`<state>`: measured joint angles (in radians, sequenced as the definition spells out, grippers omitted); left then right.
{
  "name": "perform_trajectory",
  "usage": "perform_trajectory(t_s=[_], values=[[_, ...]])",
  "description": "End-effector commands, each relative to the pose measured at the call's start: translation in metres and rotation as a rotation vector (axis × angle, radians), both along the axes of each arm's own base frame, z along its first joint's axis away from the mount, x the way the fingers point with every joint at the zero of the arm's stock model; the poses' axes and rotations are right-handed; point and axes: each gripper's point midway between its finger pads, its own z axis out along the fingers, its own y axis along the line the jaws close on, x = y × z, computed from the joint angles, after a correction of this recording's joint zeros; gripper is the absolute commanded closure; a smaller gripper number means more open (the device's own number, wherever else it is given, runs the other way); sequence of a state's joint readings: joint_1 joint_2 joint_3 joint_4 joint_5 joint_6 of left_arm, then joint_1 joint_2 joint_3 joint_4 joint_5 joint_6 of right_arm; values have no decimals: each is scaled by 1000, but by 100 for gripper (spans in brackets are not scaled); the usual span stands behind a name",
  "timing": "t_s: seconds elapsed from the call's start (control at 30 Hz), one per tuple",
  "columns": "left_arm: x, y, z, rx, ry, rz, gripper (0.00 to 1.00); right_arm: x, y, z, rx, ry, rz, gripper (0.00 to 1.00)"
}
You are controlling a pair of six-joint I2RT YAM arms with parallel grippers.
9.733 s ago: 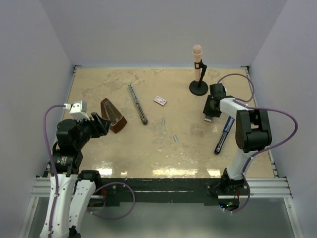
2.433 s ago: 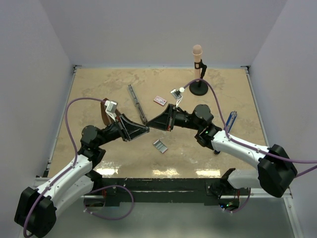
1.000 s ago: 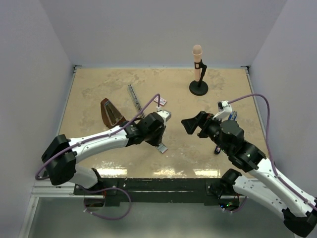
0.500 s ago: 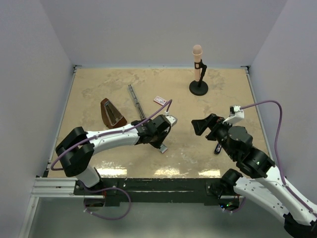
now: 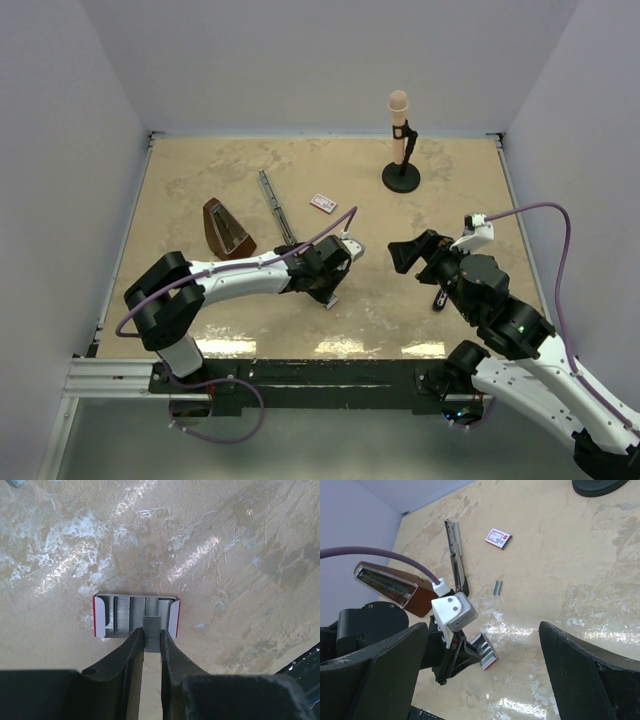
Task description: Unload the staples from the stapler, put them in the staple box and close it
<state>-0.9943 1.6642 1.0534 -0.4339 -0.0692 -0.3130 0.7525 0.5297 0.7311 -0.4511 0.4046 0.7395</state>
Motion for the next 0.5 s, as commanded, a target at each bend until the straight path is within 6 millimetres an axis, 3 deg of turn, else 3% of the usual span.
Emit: perform_trajectory(t_s=[0.0,0.47], values=[[4,-18,10,-47,-25,-29,88,2,-8,21,32,-45,-42,1],[5,-15,-3,-18,-19,-23,85,3,-7,19,32,-44,-39,1]])
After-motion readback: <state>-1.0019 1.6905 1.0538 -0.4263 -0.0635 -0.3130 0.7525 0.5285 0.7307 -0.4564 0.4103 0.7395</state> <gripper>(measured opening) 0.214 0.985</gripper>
